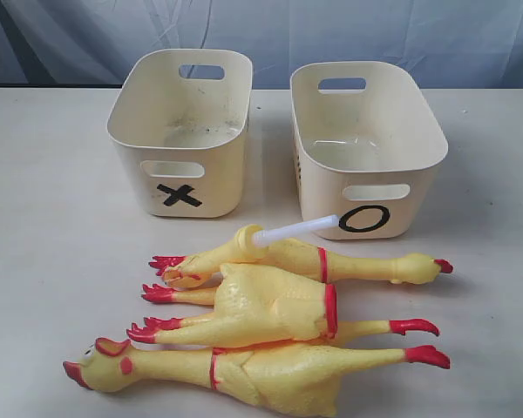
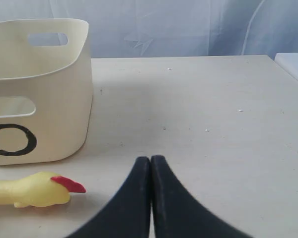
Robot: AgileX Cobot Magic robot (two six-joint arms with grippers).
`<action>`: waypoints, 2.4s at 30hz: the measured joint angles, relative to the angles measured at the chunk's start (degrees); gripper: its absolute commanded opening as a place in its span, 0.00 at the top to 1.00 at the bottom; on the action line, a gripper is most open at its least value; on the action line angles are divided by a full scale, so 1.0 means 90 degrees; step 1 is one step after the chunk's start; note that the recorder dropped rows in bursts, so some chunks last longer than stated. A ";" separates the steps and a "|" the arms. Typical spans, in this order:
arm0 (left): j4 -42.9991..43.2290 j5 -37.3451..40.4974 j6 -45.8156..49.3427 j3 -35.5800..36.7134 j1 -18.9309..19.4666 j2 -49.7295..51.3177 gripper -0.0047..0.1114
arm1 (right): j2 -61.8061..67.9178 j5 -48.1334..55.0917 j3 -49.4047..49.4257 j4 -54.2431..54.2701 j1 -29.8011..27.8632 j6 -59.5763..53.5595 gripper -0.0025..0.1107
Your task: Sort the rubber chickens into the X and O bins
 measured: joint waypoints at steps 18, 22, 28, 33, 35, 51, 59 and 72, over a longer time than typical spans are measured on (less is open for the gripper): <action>0.0000 0.0000 0.0000 0.0000 0.0000 0.0000 0.96 | 0.0000 0.0000 0.0000 0.0000 0.0000 0.0000 0.99; 0.0000 0.0000 0.0000 0.0000 0.0000 0.0000 0.96 | 0.0000 0.0000 0.0000 0.0013 0.0000 0.0000 0.99; 0.0000 0.0000 0.0000 0.0000 0.0000 0.0000 0.96 | 0.0000 0.0000 0.0000 0.0013 0.0000 0.0000 0.99; 0.0000 0.0000 0.0000 0.0000 0.0000 0.0000 0.96 | 0.0000 0.0000 0.0000 0.0013 0.0000 0.0000 0.99; 0.0000 0.0000 0.0000 0.0000 0.0000 0.0000 0.96 | 0.0000 0.0000 0.0000 0.0013 0.0000 0.0000 0.99; 0.0000 0.0000 0.0000 0.0000 0.0000 0.0000 0.96 | -0.0011 -0.7432 0.0040 0.0186 0.0000 0.0000 0.99; 0.0000 0.0000 0.0000 0.0000 0.0000 0.0000 0.96 | -0.0021 -0.9950 0.0040 0.0186 0.0000 0.0000 0.99; 0.0000 0.0000 0.0000 0.0000 0.0000 0.0000 0.96 | 0.0119 -1.0030 -0.1574 0.1195 0.0000 0.0000 0.99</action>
